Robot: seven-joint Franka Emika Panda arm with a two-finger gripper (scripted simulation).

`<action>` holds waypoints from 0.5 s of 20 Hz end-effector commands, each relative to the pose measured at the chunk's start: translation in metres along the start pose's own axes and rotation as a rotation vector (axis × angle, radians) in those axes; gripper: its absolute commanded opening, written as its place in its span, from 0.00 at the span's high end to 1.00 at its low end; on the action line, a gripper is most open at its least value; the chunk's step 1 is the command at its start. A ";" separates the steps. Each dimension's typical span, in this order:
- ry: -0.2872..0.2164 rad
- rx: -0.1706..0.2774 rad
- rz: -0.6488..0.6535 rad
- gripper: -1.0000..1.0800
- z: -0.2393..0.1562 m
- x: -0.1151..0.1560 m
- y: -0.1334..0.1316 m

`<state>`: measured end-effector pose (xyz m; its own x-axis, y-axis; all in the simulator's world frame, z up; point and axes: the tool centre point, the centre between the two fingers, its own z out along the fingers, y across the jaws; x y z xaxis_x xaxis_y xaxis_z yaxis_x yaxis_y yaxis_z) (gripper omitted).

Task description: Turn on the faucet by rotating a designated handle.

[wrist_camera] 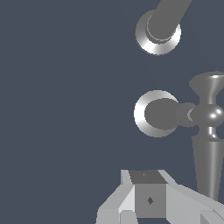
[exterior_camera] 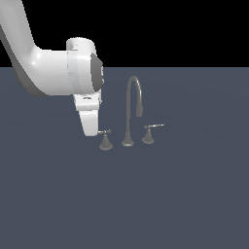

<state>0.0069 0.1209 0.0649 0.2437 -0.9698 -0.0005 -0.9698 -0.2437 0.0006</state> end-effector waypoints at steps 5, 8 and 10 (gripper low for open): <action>0.000 0.000 0.000 1.00 0.000 -0.009 0.019; 0.000 0.000 0.000 1.00 0.000 -0.012 0.025; 0.001 0.013 -0.005 1.00 -0.003 -0.012 0.020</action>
<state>-0.0105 0.1263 0.0691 0.2445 -0.9696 0.0018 -0.9695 -0.2445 -0.0192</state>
